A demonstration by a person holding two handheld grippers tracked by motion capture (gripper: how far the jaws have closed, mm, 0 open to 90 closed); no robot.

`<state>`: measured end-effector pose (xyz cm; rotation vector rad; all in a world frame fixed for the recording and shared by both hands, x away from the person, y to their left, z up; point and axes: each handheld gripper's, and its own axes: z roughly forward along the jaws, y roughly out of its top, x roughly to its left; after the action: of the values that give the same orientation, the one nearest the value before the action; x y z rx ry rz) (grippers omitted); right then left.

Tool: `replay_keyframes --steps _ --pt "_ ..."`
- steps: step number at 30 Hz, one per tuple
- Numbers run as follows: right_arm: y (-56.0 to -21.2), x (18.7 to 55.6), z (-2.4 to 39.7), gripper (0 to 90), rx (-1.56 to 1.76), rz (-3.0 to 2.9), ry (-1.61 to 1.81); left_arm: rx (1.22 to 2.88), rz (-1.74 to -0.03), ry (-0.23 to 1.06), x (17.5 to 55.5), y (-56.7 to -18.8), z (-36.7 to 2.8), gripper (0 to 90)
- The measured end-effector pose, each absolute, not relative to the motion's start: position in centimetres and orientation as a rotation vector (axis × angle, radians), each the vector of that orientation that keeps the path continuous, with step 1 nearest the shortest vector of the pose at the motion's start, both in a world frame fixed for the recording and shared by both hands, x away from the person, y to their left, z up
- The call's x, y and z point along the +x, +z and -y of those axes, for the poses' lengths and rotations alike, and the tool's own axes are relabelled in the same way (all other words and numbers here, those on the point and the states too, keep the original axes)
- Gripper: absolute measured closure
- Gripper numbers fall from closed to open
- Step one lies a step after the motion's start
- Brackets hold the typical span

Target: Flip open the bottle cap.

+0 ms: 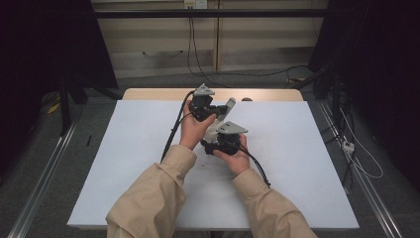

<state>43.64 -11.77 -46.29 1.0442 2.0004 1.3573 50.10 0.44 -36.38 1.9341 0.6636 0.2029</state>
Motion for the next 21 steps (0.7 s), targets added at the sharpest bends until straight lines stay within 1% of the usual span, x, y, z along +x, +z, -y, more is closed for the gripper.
replay_keyframes --steps 21 --pt "-46.29 43.68 11.86 18.6 1.052 -1.999 1.365 1.950 -0.675 0.164 50.57 -37.36 -0.05 90.0"
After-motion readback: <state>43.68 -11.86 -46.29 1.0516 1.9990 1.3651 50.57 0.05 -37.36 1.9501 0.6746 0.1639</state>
